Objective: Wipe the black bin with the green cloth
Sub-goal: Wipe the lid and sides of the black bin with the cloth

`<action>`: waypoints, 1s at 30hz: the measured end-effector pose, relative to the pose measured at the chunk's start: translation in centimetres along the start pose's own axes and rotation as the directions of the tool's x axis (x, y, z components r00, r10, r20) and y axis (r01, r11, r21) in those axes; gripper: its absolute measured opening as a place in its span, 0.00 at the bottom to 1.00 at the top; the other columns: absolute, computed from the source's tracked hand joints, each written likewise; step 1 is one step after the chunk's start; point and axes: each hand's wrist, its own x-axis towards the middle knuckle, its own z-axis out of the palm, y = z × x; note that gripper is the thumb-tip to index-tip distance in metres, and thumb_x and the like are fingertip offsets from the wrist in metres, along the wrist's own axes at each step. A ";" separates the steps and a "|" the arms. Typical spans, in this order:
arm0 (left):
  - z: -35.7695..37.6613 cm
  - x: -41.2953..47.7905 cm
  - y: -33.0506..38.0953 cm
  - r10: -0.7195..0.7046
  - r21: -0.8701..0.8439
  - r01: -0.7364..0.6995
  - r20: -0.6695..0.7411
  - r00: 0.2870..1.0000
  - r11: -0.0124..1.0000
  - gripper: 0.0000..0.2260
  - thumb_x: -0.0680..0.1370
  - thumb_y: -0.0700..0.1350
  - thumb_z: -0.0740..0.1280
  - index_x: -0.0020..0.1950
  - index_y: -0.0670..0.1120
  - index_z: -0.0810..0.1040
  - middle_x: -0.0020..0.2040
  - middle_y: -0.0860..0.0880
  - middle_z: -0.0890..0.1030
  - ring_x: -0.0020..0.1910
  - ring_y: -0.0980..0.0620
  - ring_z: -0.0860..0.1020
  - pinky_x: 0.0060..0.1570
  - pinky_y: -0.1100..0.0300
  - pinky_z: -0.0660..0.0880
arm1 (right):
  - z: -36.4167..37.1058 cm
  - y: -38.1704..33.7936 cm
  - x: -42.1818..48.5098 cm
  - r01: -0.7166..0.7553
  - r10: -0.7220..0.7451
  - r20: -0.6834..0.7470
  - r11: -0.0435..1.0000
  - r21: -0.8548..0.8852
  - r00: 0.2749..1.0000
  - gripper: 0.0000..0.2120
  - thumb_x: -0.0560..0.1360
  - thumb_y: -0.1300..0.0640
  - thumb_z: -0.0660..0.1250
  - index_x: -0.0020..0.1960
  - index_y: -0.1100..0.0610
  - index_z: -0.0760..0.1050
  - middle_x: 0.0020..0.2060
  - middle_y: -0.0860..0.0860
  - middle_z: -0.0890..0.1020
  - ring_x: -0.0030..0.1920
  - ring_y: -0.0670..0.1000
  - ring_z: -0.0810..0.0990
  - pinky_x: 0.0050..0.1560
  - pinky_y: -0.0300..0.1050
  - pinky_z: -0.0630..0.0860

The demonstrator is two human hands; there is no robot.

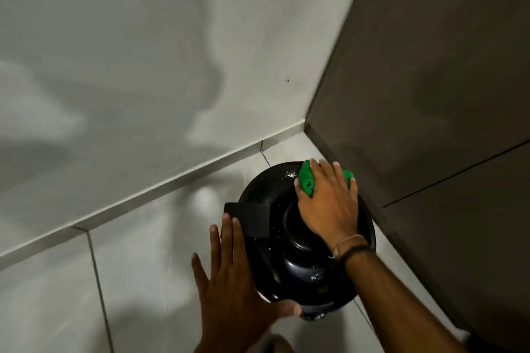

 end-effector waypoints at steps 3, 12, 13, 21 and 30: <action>-0.3 0.6 0.0 -0.021 -0.006 0.021 0.028 0.999 1.000 0.81 0.41 0.93 0.54 0.75 0.55 0.14 0.77 0.56 0.16 0.77 0.50 0.18 0.80 0.32 0.35 | 0.4 -1.1 2.0 0.085 -0.086 0.023 0.996 0.015 0.996 0.30 0.83 0.38 0.59 0.82 0.48 0.65 0.81 0.48 0.70 0.84 0.55 0.60 0.85 0.62 0.50; -0.7 1.1 0.1 -0.036 -0.022 0.037 0.057 0.998 0.999 0.83 0.34 0.91 0.55 0.71 0.56 0.11 0.74 0.59 0.13 0.78 0.50 0.19 0.81 0.30 0.39 | 0.7 -4.2 2.9 0.395 -0.393 0.122 0.919 0.003 0.911 0.26 0.81 0.39 0.62 0.77 0.44 0.73 0.76 0.44 0.77 0.78 0.50 0.70 0.82 0.53 0.56; -0.7 1.0 0.1 -0.029 -0.028 0.030 0.044 0.999 0.999 0.83 0.34 0.91 0.56 0.71 0.56 0.11 0.74 0.59 0.14 0.78 0.50 0.20 0.81 0.29 0.39 | 0.9 -4.9 2.5 0.451 -0.445 0.147 0.893 -0.010 0.884 0.25 0.80 0.39 0.62 0.76 0.44 0.75 0.75 0.44 0.78 0.77 0.50 0.71 0.82 0.53 0.57; -1.3 0.7 0.8 -0.015 -0.009 0.014 -0.060 0.998 1.000 0.84 0.37 0.91 0.59 0.73 0.54 0.13 0.77 0.55 0.16 0.77 0.48 0.18 0.80 0.32 0.34 | 2.0 -5.1 -1.2 0.652 -0.645 0.152 0.759 0.006 0.749 0.25 0.80 0.40 0.66 0.75 0.45 0.76 0.73 0.45 0.80 0.78 0.50 0.70 0.84 0.55 0.52; -1.0 0.2 0.3 -0.067 -0.068 0.066 -0.011 0.998 0.995 0.85 0.31 0.90 0.58 0.72 0.59 0.12 0.80 0.60 0.21 0.83 0.48 0.27 0.79 0.25 0.45 | 0.7 -2.4 1.2 0.594 -0.591 0.133 0.804 0.021 0.796 0.25 0.82 0.39 0.64 0.78 0.43 0.72 0.78 0.46 0.75 0.80 0.50 0.67 0.83 0.55 0.55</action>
